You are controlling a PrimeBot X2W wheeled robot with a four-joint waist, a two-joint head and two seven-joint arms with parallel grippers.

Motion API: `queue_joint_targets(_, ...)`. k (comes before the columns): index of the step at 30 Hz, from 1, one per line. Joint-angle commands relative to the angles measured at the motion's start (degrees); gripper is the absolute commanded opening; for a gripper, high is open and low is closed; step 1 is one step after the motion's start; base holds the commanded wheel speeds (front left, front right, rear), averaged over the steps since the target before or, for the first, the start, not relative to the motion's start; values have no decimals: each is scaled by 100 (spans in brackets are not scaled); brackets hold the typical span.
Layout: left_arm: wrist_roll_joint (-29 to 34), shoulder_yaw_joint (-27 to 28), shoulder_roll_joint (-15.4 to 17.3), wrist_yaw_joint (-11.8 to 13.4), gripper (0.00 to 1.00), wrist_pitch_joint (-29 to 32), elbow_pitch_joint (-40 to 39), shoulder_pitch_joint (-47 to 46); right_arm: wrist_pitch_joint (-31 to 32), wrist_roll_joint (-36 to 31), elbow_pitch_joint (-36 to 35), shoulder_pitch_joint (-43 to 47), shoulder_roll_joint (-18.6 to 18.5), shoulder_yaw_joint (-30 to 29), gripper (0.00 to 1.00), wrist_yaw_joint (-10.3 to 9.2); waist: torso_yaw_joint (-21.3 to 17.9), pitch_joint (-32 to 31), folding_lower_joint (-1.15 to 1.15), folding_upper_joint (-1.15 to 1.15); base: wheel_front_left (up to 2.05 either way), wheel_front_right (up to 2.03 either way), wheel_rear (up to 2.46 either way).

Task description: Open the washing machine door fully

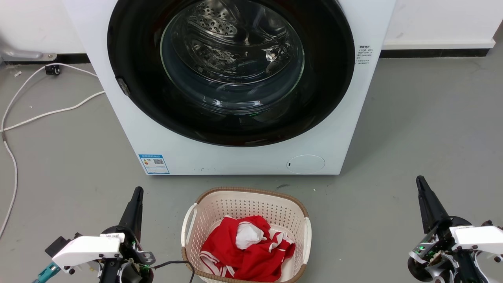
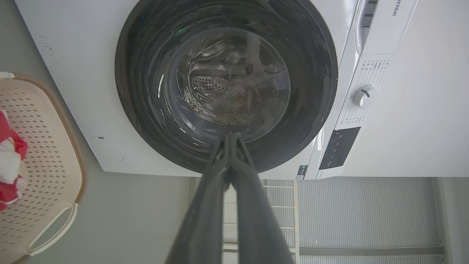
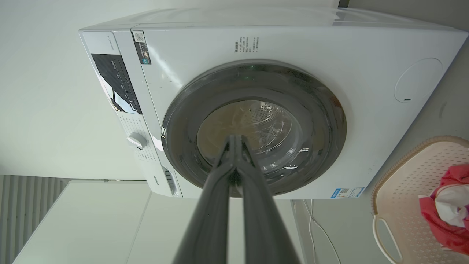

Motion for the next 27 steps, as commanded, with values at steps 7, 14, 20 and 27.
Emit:
queue_joint_targets(7,2,-10,-1,1,100,-3,22,10,-3,-1,17,17,0,4,100,1,0,0,0,0,0,0,0)
queue_joint_targets(14,79,-195,-6,0,100,-179,-29,50,-188,-91,-61,97,2,157,100,0,-2,3,0,0,0,0,0)
queue_joint_targets(20,231,-331,2,-1,100,-355,-166,60,-356,-258,-178,143,3,233,100,0,-2,5,0,0,0,0,0)
queue_joint_targets(27,713,-355,0,-2,100,-537,-425,62,-537,-906,-386,159,5,274,100,0,-3,9,0,0,0,0,0)
